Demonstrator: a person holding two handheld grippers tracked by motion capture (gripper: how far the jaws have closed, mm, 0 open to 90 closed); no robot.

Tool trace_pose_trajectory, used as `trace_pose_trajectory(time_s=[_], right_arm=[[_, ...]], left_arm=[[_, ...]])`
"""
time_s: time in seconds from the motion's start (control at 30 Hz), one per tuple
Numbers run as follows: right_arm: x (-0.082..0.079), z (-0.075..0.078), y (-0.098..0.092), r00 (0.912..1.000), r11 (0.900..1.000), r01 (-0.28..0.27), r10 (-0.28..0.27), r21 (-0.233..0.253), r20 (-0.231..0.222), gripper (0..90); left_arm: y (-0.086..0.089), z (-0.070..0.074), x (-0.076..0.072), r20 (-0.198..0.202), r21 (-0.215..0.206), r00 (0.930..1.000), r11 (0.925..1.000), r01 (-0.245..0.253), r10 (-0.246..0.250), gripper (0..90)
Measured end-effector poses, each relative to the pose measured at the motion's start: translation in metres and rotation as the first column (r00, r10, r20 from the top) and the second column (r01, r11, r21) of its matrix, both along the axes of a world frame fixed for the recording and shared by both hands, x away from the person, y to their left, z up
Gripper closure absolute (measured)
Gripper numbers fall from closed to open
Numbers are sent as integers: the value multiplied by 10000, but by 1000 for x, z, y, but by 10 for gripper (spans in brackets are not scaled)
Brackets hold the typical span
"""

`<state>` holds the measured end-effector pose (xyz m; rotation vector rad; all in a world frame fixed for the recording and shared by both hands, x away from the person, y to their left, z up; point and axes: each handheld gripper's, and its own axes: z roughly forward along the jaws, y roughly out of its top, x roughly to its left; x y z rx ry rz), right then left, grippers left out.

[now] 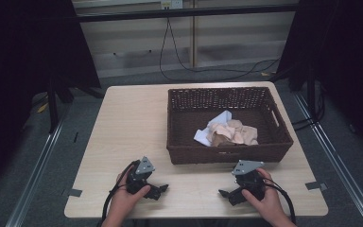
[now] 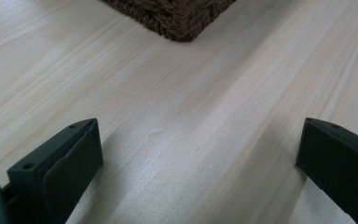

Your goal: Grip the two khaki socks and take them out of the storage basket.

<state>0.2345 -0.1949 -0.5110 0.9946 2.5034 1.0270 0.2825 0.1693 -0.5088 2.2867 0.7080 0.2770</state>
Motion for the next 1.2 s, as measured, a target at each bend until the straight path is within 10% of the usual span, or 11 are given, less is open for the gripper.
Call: trace_pose_trajectory(time_s=[0.43, 0.87, 1.2], right_arm=[[6, 11, 6, 9950, 9965, -464, 400, -690, -918, 18], [14, 36, 11, 9636, 9789, -1573, 1232, -1305, -2373, 19], [19, 43, 14, 9515, 9633, -2056, 1555, -1727, -2656, 28]], left_arm=[[0, 0, 0, -12, -79, 10000, 10000, -57, 57, 0], [0, 0, 0, -14, -83, 10000, 9999, -59, 59, 0], [0, 0, -1, -57, -93, 10000, 10000, -8, 8, 0]])
